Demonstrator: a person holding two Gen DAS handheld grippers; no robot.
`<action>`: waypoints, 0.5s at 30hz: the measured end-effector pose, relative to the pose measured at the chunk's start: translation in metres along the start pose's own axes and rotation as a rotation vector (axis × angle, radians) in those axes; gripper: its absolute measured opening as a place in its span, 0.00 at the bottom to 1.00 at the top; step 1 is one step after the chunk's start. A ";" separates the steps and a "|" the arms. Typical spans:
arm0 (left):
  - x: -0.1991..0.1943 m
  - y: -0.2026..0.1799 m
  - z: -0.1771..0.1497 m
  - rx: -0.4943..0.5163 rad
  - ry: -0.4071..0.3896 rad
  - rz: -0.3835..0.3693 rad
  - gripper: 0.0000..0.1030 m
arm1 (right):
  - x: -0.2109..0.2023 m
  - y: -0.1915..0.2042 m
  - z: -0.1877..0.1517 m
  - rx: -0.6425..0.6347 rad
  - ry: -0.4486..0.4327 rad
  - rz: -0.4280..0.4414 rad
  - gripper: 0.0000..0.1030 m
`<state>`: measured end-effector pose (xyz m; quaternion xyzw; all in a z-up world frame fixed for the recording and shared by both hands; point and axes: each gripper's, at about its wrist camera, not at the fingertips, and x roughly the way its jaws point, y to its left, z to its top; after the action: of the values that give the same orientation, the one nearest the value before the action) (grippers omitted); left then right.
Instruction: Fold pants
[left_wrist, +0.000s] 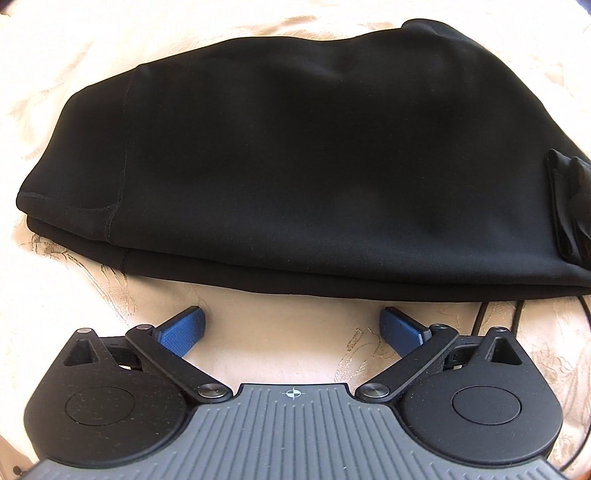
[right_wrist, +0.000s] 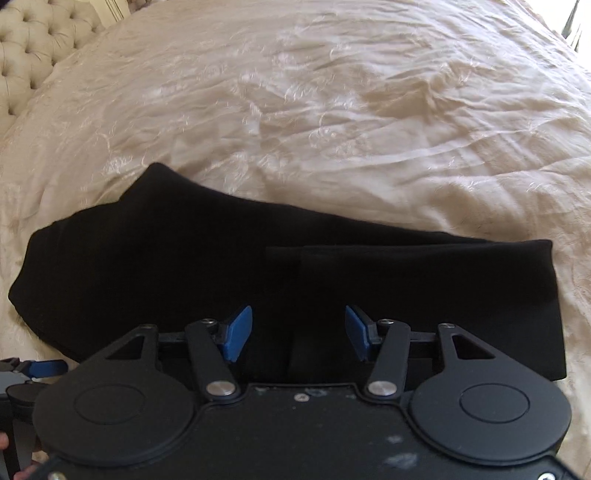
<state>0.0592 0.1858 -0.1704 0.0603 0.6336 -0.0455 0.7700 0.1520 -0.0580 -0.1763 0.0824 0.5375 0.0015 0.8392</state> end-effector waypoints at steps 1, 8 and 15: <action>0.000 0.000 0.000 0.003 0.004 -0.003 1.00 | 0.011 0.003 -0.001 0.000 0.049 -0.016 0.39; -0.010 0.013 0.012 0.008 0.051 -0.080 0.96 | -0.008 0.038 0.021 -0.063 -0.023 0.028 0.02; -0.052 0.038 0.016 0.021 -0.024 -0.164 0.75 | 0.008 0.096 0.070 -0.107 -0.064 0.160 0.02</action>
<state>0.0704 0.2204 -0.1151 0.0158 0.6267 -0.1159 0.7705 0.2268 0.0283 -0.1410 0.0801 0.5012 0.0947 0.8564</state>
